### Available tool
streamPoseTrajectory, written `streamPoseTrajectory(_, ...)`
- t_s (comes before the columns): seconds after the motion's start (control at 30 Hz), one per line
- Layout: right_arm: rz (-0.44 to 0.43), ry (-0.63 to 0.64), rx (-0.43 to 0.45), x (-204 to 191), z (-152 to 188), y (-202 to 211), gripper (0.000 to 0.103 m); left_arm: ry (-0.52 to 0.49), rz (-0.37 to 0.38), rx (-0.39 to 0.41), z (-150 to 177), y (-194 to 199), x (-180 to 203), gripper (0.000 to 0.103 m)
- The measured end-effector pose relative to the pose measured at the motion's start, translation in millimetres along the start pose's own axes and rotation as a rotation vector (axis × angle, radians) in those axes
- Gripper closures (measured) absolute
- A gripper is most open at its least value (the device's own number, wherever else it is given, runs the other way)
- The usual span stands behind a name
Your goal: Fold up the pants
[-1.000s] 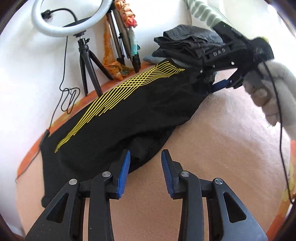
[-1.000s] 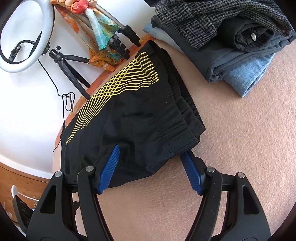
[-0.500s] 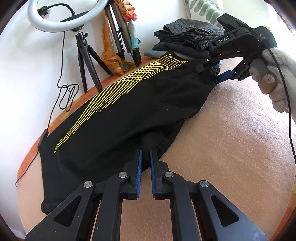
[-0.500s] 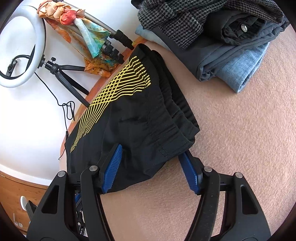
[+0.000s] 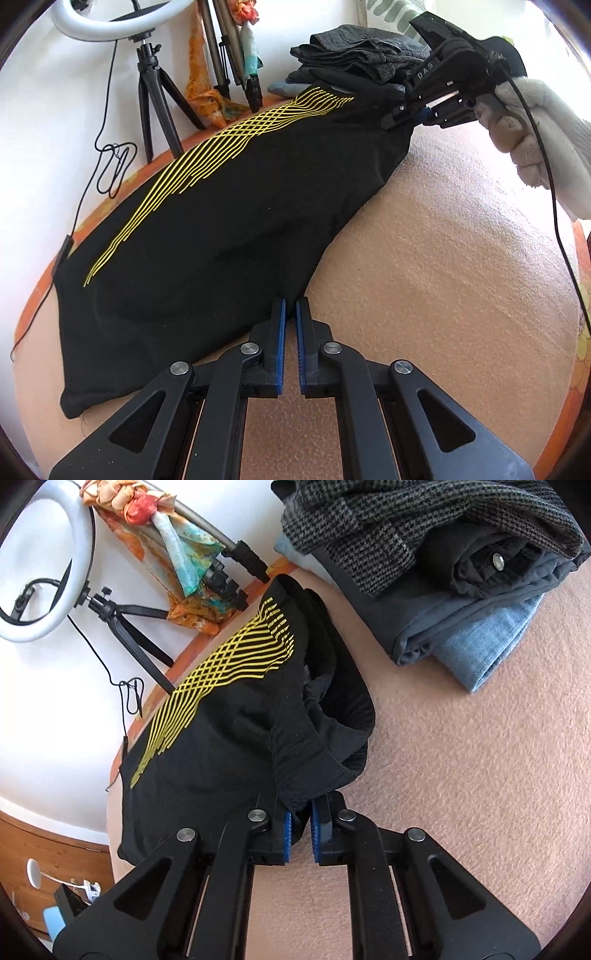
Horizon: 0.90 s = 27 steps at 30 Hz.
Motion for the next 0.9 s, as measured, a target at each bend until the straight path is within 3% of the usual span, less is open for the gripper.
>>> streamPoseTrajectory(0.1, 0.005, 0.003, -0.013, 3, 0, -2, 0.094, -0.021, 0.012, -0.006, 2, 7, 4, 0.099)
streamPoseTrajectory(0.17, -0.013, 0.004, -0.028, 5, -1, -2, 0.089, 0.009, 0.026, 0.02, 0, 17, 3, 0.099)
streamPoseTrajectory(0.23, -0.024, -0.004, -0.031, 9, 0, 1, 0.073, 0.033, 0.045, 0.062, -7, 29, 0, 0.097)
streamPoseTrajectory(0.33, -0.036, -0.035, -0.015, 17, 2, 11, 0.062, 0.084, 0.036, 0.121, -24, 42, -11, 0.089)
streamPoseTrajectory(0.43, -0.056, -0.052, -0.01, 21, 3, 20, 0.062, 0.102, 0.007, 0.145, -38, 39, -20, 0.084)
streamPoseTrajectory(0.6, -0.053, -0.018, 0.001, 20, 2, 28, 0.062, 0.124, 0.018, 0.019, -37, -3, -29, 0.084)
streamPoseTrajectory(0.73, -0.022, -0.006, -0.006, 24, 0, 20, 0.062, 0.078, 0.015, -0.031, -29, -19, -20, 0.084)
streamPoseTrajectory(0.9, 0.017, 0.023, 0.033, 20, -5, 16, 0.072, 0.064, 0.029, -0.024, -23, -16, -16, 0.083)
Point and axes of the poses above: each gripper's, at about its wrist camera, not at the fingertips, and y roughly against the way its jaws point, x to its right, z to its underside, the point moved 4 cm from there along -y, roughly the way its jaws point, and after that the axes turned 3 degrees about z, right-handed, at the moved point
